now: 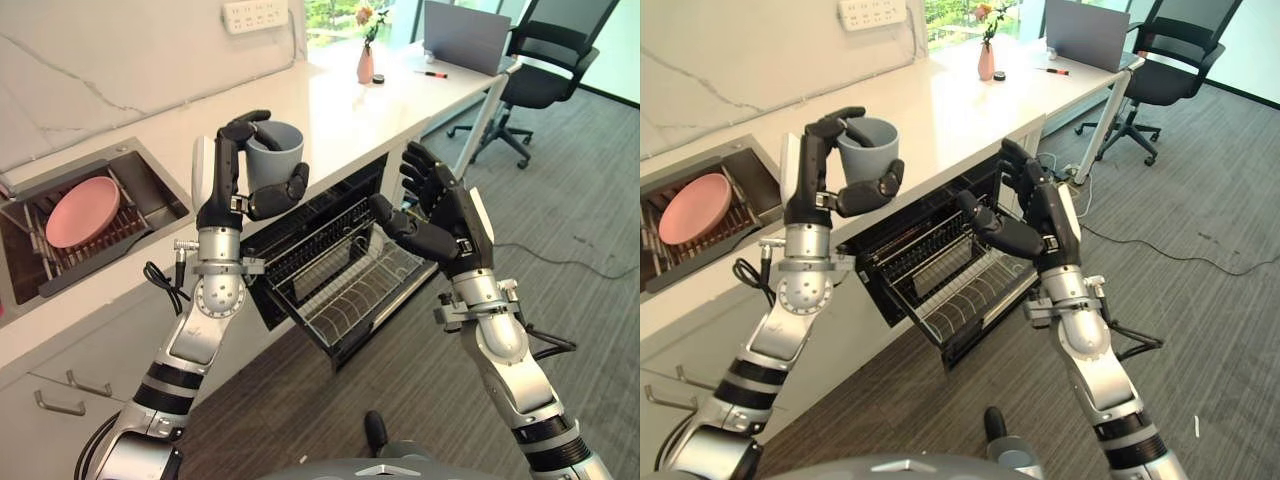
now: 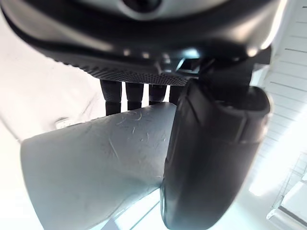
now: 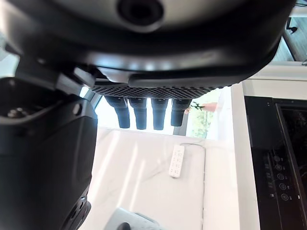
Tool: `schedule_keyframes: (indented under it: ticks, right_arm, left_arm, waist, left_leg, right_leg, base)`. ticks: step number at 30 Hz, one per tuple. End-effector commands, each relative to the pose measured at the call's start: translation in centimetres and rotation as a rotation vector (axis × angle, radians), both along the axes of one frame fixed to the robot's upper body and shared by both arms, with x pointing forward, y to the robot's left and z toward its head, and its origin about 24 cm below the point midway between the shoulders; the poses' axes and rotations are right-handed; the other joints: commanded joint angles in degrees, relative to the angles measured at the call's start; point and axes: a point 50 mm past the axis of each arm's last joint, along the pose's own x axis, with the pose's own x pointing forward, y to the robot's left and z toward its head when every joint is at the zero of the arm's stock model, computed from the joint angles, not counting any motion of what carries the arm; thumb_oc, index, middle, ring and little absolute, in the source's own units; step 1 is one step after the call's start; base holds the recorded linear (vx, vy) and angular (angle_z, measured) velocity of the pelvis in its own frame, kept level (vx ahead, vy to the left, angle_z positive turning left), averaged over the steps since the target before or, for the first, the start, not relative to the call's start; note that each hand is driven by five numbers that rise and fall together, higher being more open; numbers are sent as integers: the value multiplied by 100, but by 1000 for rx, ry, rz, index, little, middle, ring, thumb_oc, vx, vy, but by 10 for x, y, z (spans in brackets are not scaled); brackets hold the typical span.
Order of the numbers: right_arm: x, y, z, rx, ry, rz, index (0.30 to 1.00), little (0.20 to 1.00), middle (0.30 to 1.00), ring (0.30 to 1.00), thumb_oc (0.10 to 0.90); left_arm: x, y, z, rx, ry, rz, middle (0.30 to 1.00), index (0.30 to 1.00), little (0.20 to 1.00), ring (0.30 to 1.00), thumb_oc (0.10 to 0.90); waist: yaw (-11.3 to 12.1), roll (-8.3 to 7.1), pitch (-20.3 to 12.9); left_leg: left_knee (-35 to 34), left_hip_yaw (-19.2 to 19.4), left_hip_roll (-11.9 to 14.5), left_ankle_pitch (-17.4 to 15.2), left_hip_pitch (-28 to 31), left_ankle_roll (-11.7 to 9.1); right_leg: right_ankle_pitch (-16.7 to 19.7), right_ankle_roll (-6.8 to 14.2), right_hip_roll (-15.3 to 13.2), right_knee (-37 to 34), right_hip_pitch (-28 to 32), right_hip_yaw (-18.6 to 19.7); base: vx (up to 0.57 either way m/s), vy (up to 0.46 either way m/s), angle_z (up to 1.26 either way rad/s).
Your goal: Place the dishes in the dishwasher.
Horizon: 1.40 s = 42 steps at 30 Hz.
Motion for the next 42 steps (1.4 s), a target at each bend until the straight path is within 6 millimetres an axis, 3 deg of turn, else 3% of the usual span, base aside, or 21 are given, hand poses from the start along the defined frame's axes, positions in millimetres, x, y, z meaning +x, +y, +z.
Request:
schedule_keyframes:
  ticks: [1, 6, 9, 21, 29, 42]
  right_arm:
    - [0, 8, 56, -13, -293, 30, 900, 900, 900, 900, 800]
    - [2, 17, 62, 20, -314, 61, 900, 900, 900, 900, 800]
    - [5, 27, 67, -86, -345, 77, 900, 900, 900, 900, 800]
    - [14, 34, 64, -182, -336, 31, 900, 900, 900, 900, 800]
    - [21, 32, 53, -176, -282, -33, 900, 900, 900, 900, 800]
    - [31, 33, 46, -34, -193, -16, 900, 900, 900, 900, 800]
  left_arm:
    - [-4, -22, 63, -35, -313, -115, 300, 300, 300, 300, 400]
    - [-4, -33, 67, -51, -326, -155, 300, 300, 300, 300, 400]
    - [-5, -46, 66, -50, -310, -213, 300, 300, 300, 300, 400]
    - [-12, -66, 71, -97, -315, -326, 300, 300, 300, 300, 400]
    - [-19, -78, 65, -213, -252, -442, 300, 300, 300, 300, 400]
    - [-27, -102, 55, -172, -176, -586, 300, 300, 300, 300, 400]
  waist:
    - [-84, 20, -408]
    - [-78, 25, -389]
    - [-53, 7, -383]
    - [44, -100, -379]
    - [143, -154, -390]
    - [259, -246, -397]
  left_leg:
    - [62, -340, -50, 66, -328, 27]
    - [62, -373, -62, 145, -368, 37]
    - [62, -370, -69, 134, -366, 46]
    - [62, -455, -84, 113, -389, 73]
    - [62, -543, -100, 118, -413, 99]
    - [62, -724, -129, 132, -480, 109]
  right_leg:
    - [-993, 419, -475, 149, 765, -159]
    - [-942, 403, -480, 162, 754, -155]
    - [-930, 407, -505, 168, 756, -164]
    - [-916, 422, -523, 166, 785, -258]
    - [-928, 399, -524, 162, 811, -321]
    - [-939, 381, -574, 128, 860, -412]
  base:
    - [0, 0, 0]
    - [-18, -7, 0]
    - [-14, -4, 0]
    - [0, 0, 0]
    - [-5, -2, 5]
    - [-12, -3, 7]
